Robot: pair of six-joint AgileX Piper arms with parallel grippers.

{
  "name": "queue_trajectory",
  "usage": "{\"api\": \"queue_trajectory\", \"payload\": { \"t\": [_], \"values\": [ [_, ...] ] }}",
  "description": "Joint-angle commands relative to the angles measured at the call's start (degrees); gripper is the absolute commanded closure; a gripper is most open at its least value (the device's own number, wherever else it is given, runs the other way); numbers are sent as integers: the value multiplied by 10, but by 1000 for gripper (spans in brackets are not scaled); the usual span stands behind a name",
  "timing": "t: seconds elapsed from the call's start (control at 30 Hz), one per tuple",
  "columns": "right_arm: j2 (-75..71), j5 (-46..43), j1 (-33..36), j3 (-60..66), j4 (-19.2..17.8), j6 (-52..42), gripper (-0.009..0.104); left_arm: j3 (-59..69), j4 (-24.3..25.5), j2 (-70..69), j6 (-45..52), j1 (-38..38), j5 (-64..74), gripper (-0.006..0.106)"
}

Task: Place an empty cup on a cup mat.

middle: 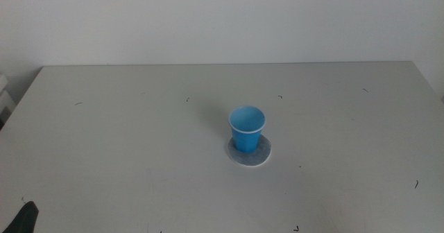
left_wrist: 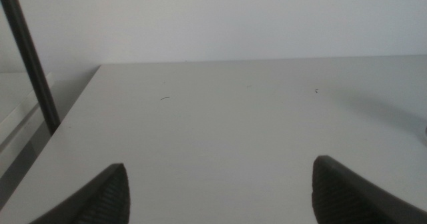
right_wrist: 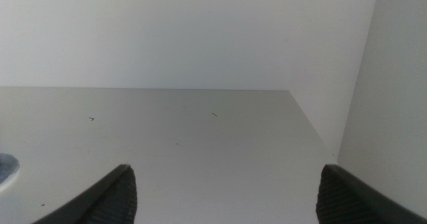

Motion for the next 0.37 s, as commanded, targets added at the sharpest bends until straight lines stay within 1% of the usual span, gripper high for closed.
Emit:
{"api": "queue_trajectory", "payload": {
  "t": [0.0, 0.33],
  "values": [
    [-11, -44, 1, -7, -5, -5, 1, -2, 2, -17, -10, 1, -11, -4],
    [-11, -44, 1, -7, -5, -5, 1, -2, 2, -26, -10, 1, 3, -4]
  ]
}}
